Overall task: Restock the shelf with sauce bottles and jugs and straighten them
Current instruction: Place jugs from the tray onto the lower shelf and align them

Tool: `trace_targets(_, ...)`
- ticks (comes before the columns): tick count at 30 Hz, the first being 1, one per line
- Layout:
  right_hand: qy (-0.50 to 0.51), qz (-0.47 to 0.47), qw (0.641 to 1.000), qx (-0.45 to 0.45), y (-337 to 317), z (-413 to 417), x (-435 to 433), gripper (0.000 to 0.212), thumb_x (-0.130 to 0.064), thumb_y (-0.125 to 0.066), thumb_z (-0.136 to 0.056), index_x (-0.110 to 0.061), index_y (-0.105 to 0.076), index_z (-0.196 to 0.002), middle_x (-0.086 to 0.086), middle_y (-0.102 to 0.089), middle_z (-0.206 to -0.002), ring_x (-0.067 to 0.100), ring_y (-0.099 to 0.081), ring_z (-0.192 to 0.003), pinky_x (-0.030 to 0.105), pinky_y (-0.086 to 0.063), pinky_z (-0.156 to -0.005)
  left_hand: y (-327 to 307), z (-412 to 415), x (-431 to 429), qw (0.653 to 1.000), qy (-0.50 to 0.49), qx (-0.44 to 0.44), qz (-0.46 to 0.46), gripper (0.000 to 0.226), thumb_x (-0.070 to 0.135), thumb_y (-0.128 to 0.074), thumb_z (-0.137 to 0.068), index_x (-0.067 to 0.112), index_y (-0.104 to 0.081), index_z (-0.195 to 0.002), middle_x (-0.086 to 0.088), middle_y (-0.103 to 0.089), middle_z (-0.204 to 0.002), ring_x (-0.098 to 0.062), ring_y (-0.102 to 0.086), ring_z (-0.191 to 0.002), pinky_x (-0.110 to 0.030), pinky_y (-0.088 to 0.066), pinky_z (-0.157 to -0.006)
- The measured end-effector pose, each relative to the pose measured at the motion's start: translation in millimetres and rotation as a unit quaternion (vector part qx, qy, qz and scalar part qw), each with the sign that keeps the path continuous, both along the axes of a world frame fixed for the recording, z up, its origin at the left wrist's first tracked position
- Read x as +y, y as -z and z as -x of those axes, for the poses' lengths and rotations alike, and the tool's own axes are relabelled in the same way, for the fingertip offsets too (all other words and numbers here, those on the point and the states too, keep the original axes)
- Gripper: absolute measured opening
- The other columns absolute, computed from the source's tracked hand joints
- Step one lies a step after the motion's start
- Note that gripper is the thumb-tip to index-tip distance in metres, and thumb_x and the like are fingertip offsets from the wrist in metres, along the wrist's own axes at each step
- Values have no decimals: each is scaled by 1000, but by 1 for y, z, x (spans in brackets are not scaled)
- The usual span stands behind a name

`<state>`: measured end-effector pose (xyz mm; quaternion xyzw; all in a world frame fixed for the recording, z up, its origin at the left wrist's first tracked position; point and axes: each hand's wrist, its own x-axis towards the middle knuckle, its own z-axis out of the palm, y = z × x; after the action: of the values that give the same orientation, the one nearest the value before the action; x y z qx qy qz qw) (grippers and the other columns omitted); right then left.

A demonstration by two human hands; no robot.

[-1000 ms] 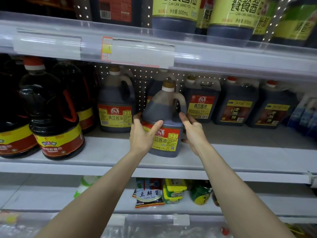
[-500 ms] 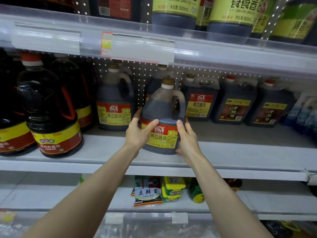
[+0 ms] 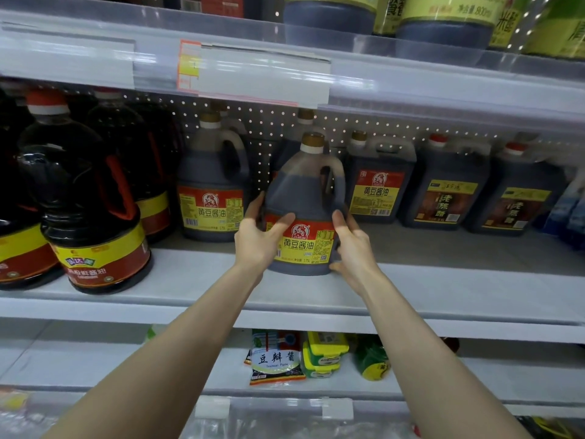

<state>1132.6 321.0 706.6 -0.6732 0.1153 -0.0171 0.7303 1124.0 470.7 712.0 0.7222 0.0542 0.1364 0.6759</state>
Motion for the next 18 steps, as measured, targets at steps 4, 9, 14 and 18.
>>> trace_targets(4,1,-11,1000,2,1,-10,0,49,-46,-49,-96,-36,-39,-143,-9,-67,-94,15,-65,-88,43,-54,-81,3,-9,-3,1000,-3,9,18,69,30,-73,-83,27,-38,-143,-4,-60,-129,-25,-60,-112,-46,-53,-94)
trace_targets(9,-2,-39,999,-6,0,-24,0,49,-45,-50,-96,-37,-40,-143,-11,-65,-93,16,-64,-88,44,-51,-79,3,-22,-3,1000,-6,6,19,70,32,-72,-83,29,-37,-143,-3,-54,-136,-26,-55,-120,-47,-49,-98)
trace_targets(14,-4,-23,1000,4,-1,-39,0,50,-49,-48,-96,-41,-36,-144,-5,-63,-108,20,-59,-90,48,-49,-82,3,-34,-5,1000,-4,-6,20,65,27,-70,-85,25,-38,-142,-2,-54,-135,-25,-53,-122,-44,-47,-101)
trace_targets(18,3,8,1000,-5,-3,-51,0,52,-47,-47,-97,-36,-35,-146,2,-58,-129,24,-57,-103,50,-45,-86,3,-47,-5,1000,-13,-5,4,65,30,-71,-84,24,-40,-141,-2,-55,-134,-25,-53,-123,-46,-45,-103)
